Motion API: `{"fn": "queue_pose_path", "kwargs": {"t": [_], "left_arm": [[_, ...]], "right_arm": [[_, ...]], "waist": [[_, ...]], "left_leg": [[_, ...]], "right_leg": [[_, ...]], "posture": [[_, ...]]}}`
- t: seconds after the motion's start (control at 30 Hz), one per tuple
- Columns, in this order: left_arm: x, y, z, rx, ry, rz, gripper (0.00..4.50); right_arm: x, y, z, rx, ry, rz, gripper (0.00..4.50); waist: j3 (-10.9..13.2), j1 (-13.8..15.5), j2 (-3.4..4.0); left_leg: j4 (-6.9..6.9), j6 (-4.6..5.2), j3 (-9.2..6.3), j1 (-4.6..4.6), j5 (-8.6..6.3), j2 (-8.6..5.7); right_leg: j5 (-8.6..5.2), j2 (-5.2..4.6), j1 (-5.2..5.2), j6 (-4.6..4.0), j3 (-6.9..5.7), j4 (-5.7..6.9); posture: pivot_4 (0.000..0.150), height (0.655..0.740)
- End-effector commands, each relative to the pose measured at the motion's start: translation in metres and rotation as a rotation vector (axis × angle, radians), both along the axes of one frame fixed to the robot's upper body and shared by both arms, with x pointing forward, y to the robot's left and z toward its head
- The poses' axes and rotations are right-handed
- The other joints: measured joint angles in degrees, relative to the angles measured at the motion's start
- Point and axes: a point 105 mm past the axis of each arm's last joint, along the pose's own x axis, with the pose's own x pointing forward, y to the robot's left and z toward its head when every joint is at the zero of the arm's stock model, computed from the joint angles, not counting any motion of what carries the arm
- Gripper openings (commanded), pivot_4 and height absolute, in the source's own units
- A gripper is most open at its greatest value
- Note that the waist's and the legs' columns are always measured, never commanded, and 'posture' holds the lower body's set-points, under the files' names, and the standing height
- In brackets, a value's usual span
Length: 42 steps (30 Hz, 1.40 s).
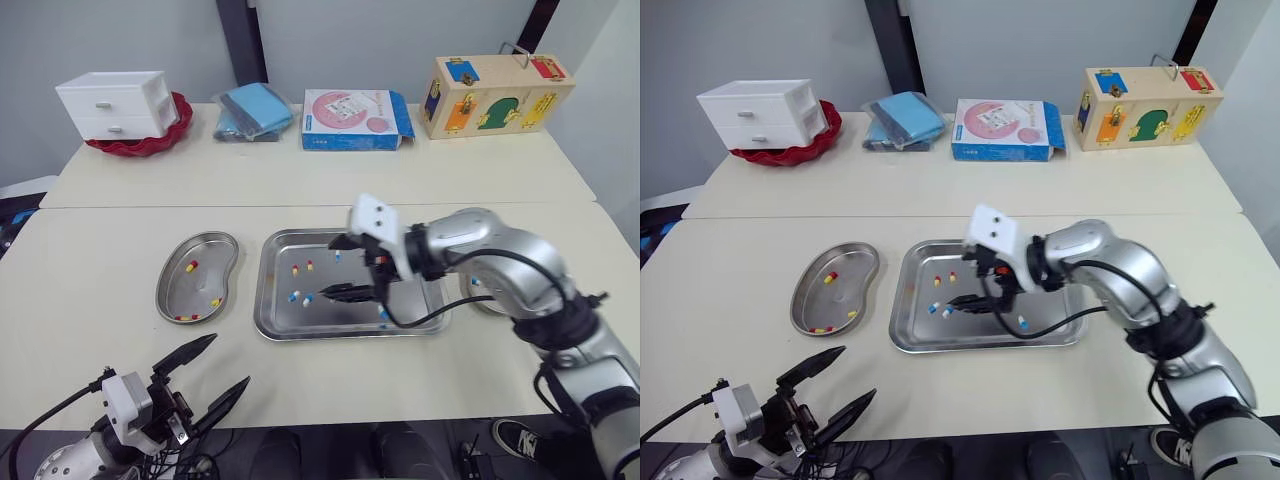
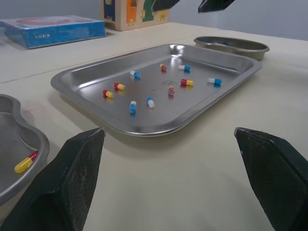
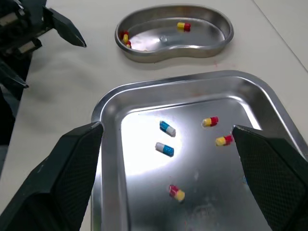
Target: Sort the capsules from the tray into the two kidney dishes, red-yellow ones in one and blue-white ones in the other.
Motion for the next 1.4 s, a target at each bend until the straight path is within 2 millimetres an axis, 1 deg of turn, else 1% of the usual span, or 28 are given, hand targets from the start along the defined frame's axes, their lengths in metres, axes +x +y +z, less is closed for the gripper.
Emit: {"fn": "queue_pose_path", "kwargs": {"t": [0.03, 0.07, 0.13, 0.17, 0.23, 0.3, 0.53, 0.73, 1.0, 1.03, 1.07, 1.17, 1.4], "left_arm": [[0.000, -0.003, 0.005, 0.009, -0.026, -0.006, 4.48], [0.001, -0.003, 0.005, 0.010, -0.025, -0.005, 4.48], [0.001, -0.003, 0.005, 0.012, -0.026, 0.001, 4.50], [0.002, -0.002, 0.005, 0.013, -0.029, 0.007, 4.50], [0.002, -0.002, 0.006, 0.017, -0.032, 0.012, 4.50], [0.002, -0.002, 0.006, 0.018, -0.032, 0.013, 4.50], [0.001, -0.001, 0.006, 0.021, -0.025, 0.018, 4.50], [0.001, -0.002, 0.007, 0.023, -0.026, 0.020, 4.50], [0.001, -0.002, 0.009, 0.026, -0.028, 0.028, 4.50], [0.001, -0.002, 0.009, 0.026, -0.028, 0.029, 4.50], [0.001, -0.002, 0.009, 0.027, -0.029, 0.030, 4.50], [0.002, -0.001, 0.010, 0.030, -0.030, 0.035, 4.50], [0.002, 0.001, 0.010, 0.035, -0.023, 0.040, 4.50]], "right_arm": [[0.008, 0.017, -0.005, -0.035, -0.048, -0.004, 4.50], [0.010, 0.024, -0.009, -0.054, -0.069, 0.000, 4.50], [0.013, 0.037, -0.015, -0.077, -0.095, 0.014, 4.12], [0.014, 0.043, -0.017, -0.082, -0.099, 0.017, 3.89], [0.014, 0.053, -0.019, -0.087, -0.098, 0.023, 3.27], [0.015, 0.057, -0.020, -0.091, -0.103, 0.028, 3.27], [0.017, 0.066, -0.034, -0.155, -0.122, 0.050, 3.27], [0.020, 0.066, -0.047, -0.197, -0.112, 0.051, 3.27], [0.019, 0.066, -0.057, -0.219, -0.090, 0.053, 3.27], [0.019, 0.066, -0.058, -0.223, -0.090, 0.054, 2.90], [0.018, 0.067, -0.059, -0.225, -0.091, 0.055, 2.69], [0.018, 0.067, -0.061, -0.230, -0.087, 0.057, 1.86], [0.015, 0.068, -0.067, -0.241, -0.065, 0.061, 1.86]], "waist": [[0.00, 0.02, 0.00], [0.00, -0.11, 0.00], [0.00, -0.24, 0.01], [0.00, -0.30, 0.01], [0.00, -0.33, 0.01], [0.01, -0.27, 0.01], [0.01, -0.27, 0.03], [0.02, -0.28, 0.04], [0.03, -0.28, 0.05], [0.03, -0.28, 0.05], [0.03, -0.28, 0.05], [0.03, -0.27, 0.06], [0.04, -0.27, 0.06]], "left_leg": [[0.00, -0.01, -0.04, -0.04, 0.00, -0.01], [0.00, -0.01, -0.05, -0.07, 0.00, 0.00], [0.00, -0.01, -0.08, -0.08, 0.01, 0.00], [0.00, -0.01, -0.09, -0.07, 0.01, 0.00], [-0.01, -0.01, -0.14, -0.08, 0.01, 0.00], [-0.01, -0.01, -0.18, -0.11, 0.01, 0.00], [-0.01, -0.03, -0.42, -0.16, 0.02, -0.01], [-0.02, -0.03, -0.55, -0.20, 0.02, -0.01], [-0.03, -0.04, -0.83, -0.23, 0.03, 0.00], [-0.04, -0.04, -0.86, -0.23, 0.03, 0.00], [-0.04, -0.04, -0.89, -0.23, 0.03, 0.00], [-0.06, -0.05, -0.91, -0.24, 0.03, 0.00], [-0.07, -0.05, -0.93, -0.24, 0.03, 0.00]], "right_leg": [[0.00, 0.00, -0.02, 0.00, -0.04, 0.00], [0.00, 0.00, -0.03, 0.00, -0.05, 0.00], [0.00, 0.00, -0.05, 0.00, -0.07, 0.01], [0.00, 0.01, -0.04, 0.00, -0.09, 0.02], [0.00, 0.01, -0.05, -0.01, -0.13, 0.02], [0.00, 0.01, -0.06, -0.01, -0.16, 0.02], [-0.01, 0.01, -0.04, -0.02, -0.41, 0.02], [-0.02, 0.01, -0.04, -0.04, -0.58, 0.02], [-0.06, -0.02, -0.02, -0.12, -0.98, 0.03], [-0.08, -0.02, -0.01, -0.16, -1.01, 0.05], [-0.09, -0.02, -0.01, -0.18, -1.03, 0.05], [-0.10, -0.02, 0.00, -0.19, -1.06, 0.06], [-0.11, -0.02, 0.00, -0.20, -1.07, 0.06]], "posture": [[0.150, 0.7400], [0.150, 0.7400], [0.150, 0.7400], [0.150, 0.7400], [0.150, 0.7400], [0.150, 0.7400], [0.150, 0.7400], [0.150, 0.7400], [0.150, 0.7400], [0.150, 0.7400], [0.150, 0.7400], [0.150, 0.7400], [0.150, 0.7400]]}}
